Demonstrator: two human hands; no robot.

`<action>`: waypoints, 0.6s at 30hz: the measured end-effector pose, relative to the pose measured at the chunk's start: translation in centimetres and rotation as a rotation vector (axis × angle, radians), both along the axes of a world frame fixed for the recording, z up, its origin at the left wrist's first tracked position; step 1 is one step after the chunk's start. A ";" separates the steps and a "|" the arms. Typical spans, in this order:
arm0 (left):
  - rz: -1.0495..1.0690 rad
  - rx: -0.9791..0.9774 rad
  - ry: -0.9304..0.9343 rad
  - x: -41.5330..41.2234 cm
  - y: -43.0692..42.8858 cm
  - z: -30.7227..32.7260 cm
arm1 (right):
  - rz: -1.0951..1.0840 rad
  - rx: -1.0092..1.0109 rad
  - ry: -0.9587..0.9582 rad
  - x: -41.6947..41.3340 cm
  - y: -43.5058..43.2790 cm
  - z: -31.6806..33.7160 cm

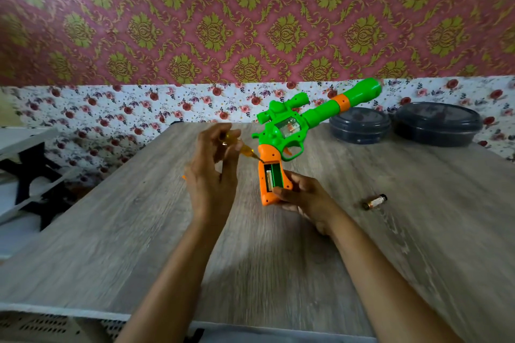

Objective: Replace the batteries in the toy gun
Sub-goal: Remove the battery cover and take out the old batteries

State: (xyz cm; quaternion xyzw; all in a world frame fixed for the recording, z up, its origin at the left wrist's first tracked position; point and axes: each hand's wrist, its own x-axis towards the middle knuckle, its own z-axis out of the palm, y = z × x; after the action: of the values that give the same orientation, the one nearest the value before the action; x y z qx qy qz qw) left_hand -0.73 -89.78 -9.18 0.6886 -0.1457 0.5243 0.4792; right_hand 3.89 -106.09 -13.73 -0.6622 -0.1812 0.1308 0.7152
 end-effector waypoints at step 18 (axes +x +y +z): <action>0.081 0.333 0.003 0.0 -0.5 -1.1 | -0.021 0.066 0.000 0.1 -0.3 -0.1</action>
State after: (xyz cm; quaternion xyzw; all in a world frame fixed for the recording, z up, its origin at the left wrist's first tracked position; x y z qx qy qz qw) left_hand -0.76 -90.25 -10.26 0.7644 -0.2021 0.5108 0.3374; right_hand 4.01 -106.40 -13.83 -0.6403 -0.1786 0.1172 0.7379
